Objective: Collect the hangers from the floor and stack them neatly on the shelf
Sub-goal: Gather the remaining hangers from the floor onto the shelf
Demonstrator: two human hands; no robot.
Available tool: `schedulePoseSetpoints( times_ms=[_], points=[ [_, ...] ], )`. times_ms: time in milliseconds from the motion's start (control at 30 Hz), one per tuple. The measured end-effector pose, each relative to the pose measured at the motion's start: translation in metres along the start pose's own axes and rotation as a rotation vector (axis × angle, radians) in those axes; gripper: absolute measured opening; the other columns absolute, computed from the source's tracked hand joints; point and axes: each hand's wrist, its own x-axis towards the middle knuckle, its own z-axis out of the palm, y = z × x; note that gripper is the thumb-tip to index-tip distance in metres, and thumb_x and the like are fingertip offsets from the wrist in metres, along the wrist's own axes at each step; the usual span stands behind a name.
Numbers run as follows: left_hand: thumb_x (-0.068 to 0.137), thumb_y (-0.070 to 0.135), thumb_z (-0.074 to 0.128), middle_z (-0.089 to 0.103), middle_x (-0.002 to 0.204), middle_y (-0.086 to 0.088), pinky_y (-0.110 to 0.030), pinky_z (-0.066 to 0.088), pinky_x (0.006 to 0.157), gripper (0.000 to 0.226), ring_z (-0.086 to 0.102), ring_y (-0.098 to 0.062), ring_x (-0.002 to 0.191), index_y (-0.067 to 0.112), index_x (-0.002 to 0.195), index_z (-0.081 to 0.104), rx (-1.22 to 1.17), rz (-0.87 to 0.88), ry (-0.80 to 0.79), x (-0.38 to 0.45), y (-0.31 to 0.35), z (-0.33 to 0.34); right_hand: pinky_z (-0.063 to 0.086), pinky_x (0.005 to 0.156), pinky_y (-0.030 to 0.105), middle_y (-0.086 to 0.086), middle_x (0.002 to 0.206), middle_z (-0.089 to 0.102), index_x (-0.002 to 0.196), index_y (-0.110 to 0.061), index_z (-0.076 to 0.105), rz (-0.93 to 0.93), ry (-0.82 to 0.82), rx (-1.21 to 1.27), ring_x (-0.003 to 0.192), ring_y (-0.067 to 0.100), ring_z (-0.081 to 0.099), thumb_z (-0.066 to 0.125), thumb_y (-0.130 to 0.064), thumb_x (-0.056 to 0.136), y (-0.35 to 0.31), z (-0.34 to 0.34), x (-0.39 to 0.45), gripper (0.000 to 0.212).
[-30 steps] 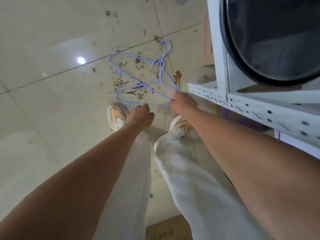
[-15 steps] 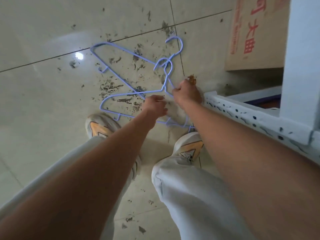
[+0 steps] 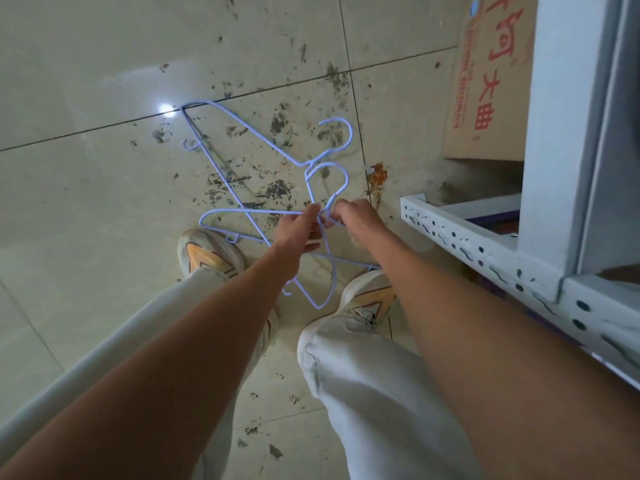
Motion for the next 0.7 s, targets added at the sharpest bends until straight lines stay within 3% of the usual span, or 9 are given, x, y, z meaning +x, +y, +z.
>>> schedulePoseSetpoints(
  times_ms=[67,133,200,267,367,467,533,633,700],
  points=[
    [0.098,0.039,0.055,0.072,0.068,0.002,-0.027,0.054,0.066,0.038,0.065,-0.017,0.068,0.014,0.072,0.067,-0.053,-0.055,-0.011,-0.008,-0.009,-0.005,0.046,0.077,0.035,0.008,0.091,0.072,0.073,-0.016,0.079,-0.003,-0.108,-0.060,0.082,0.025,0.060,0.049,-0.041,0.093,-0.004,-0.003,-0.004,0.045],
    [0.102,0.039,0.050,0.070,0.067,0.001,-0.029,0.054,0.066,0.042,0.066,-0.020,0.071,0.016,0.072,0.067,-0.066,-0.079,-0.035,-0.017,-0.020,-0.008,0.051,0.086,0.039,0.011,0.104,0.074,0.093,-0.011,0.080,-0.016,-0.206,-0.111,0.093,0.027,0.064,0.048,-0.056,0.096,-0.010,-0.003,-0.009,0.054],
    [0.104,0.037,0.047,0.062,0.073,-0.002,-0.030,0.054,0.065,0.039,0.065,-0.020,0.070,0.020,0.077,0.068,-0.080,-0.063,-0.035,-0.025,-0.025,-0.010,0.050,0.072,0.033,0.007,0.089,0.067,0.107,-0.010,0.076,-0.032,-0.258,-0.132,0.079,0.023,0.061,0.051,-0.061,0.098,-0.017,0.000,-0.012,0.058],
    [0.105,0.033,0.046,0.057,0.075,-0.003,-0.027,0.055,0.059,0.033,0.063,-0.019,0.065,0.021,0.081,0.066,-0.083,-0.049,-0.011,-0.029,-0.023,-0.012,0.034,0.052,0.027,-0.003,0.063,0.052,0.100,-0.015,0.075,-0.029,-0.285,-0.104,0.056,0.014,0.044,0.056,-0.051,0.099,-0.023,0.001,-0.017,0.041],
    [0.103,0.031,0.046,0.057,0.071,-0.002,-0.023,0.054,0.050,0.031,0.061,-0.017,0.057,0.015,0.082,0.062,-0.065,-0.051,0.025,-0.034,-0.019,-0.013,0.027,0.047,0.021,-0.015,0.045,0.049,0.090,-0.024,0.073,-0.031,-0.323,-0.030,0.051,0.008,0.037,0.066,-0.043,0.097,-0.027,-0.002,-0.025,0.021],
    [0.105,0.034,0.044,0.059,0.067,-0.001,-0.025,0.053,0.053,0.037,0.060,-0.016,0.055,0.013,0.078,0.059,-0.045,-0.035,0.040,-0.041,-0.023,-0.019,0.041,0.064,0.022,-0.004,0.085,0.072,0.115,-0.014,0.078,-0.090,-0.340,-0.033,0.074,0.013,0.061,0.072,-0.036,0.093,-0.034,0.007,-0.031,0.032],
    [0.104,0.039,0.046,0.059,0.055,0.003,-0.026,0.050,0.054,0.042,0.059,-0.013,0.048,0.013,0.074,0.058,-0.071,-0.043,0.055,-0.050,-0.023,-0.022,0.047,0.082,0.024,0.005,0.108,0.074,0.114,-0.009,0.079,-0.131,-0.281,-0.027,0.096,0.014,0.066,0.077,-0.030,0.089,-0.042,0.015,-0.041,0.032],
    [0.109,0.032,0.040,0.049,0.036,0.011,-0.025,0.036,0.050,0.046,0.048,-0.006,0.040,0.016,0.067,0.049,-0.122,0.001,0.097,-0.069,-0.014,-0.024,0.046,0.075,0.024,0.005,0.092,0.073,0.100,-0.008,0.080,-0.115,-0.217,0.076,0.085,0.014,0.061,0.077,-0.022,0.088,-0.054,0.026,-0.062,0.019],
    [0.110,0.030,0.037,0.053,0.038,0.017,-0.022,0.041,0.049,0.039,0.048,-0.004,0.049,0.023,0.074,0.049,-0.102,0.033,0.087,-0.086,-0.005,-0.026,0.047,0.070,0.026,0.014,0.088,0.073,0.095,-0.006,0.079,-0.106,-0.168,0.170,0.078,0.017,0.059,0.072,-0.018,0.090,-0.061,0.032,-0.081,0.015]
  ],
)
